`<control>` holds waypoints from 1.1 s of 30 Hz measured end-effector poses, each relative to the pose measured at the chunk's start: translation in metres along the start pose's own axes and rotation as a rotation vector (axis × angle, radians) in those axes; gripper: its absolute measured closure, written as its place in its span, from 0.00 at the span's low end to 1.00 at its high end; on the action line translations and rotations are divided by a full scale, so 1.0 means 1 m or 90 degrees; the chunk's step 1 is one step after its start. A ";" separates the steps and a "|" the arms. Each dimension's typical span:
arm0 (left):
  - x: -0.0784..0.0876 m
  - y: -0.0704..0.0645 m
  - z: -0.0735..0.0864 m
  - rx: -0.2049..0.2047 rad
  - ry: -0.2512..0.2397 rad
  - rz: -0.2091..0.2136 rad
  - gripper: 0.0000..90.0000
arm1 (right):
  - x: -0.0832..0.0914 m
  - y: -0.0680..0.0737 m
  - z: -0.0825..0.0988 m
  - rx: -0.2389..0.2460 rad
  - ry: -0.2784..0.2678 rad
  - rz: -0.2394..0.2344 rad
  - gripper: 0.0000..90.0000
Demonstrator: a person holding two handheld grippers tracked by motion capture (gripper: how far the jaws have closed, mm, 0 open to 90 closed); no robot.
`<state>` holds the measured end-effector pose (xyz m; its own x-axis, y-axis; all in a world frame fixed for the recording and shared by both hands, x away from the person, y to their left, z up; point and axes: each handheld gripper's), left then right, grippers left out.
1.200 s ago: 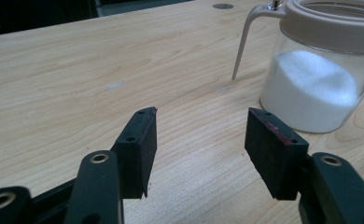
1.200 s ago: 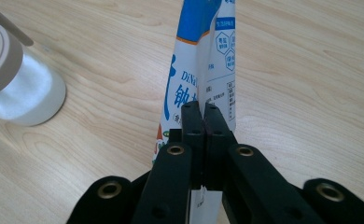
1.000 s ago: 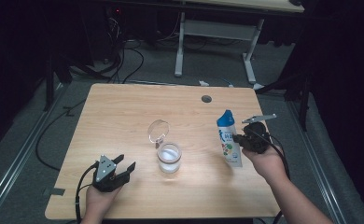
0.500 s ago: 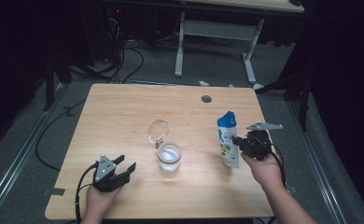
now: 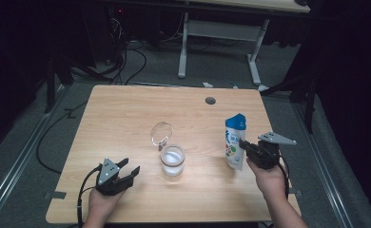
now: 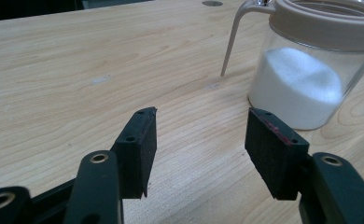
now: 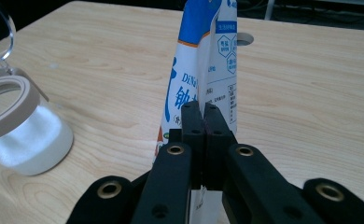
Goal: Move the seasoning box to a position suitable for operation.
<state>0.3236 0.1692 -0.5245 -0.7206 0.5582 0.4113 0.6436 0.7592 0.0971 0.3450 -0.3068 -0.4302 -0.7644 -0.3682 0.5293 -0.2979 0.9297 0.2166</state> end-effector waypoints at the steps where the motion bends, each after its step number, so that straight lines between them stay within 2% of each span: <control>1: 0.000 0.000 0.000 0.001 0.000 0.000 0.49 | 0.000 0.000 0.001 0.000 -0.003 0.001 1.00; 10: 0.000 0.000 0.000 -0.003 -0.001 0.001 0.49 | 0.000 -0.007 0.008 -0.011 -0.061 -0.001 1.00; 18: 0.000 -0.001 0.000 -0.013 0.004 0.002 0.49 | -0.003 -0.008 0.013 -0.012 -0.095 -0.002 1.00; 27: -0.001 -0.001 0.001 -0.015 0.001 0.006 0.49 | -0.007 -0.008 0.017 -0.002 -0.145 -0.003 1.00; 33: 0.000 -0.001 0.001 -0.012 0.000 0.006 0.49 | -0.013 -0.015 0.022 0.003 -0.176 0.007 1.00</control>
<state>0.3229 0.1686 -0.5254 -0.7142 0.5652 0.4130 0.6550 0.7476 0.1097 0.3470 -0.3156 -0.4586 -0.8948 -0.3422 0.2869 -0.2908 0.9341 0.2072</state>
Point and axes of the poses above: each handheld gripper's, and its own axes: x roughly backward along the jaws, z roughly out of its underside, y roughly to its left, and after that the axes turned 8 degrees about -x, right-handed
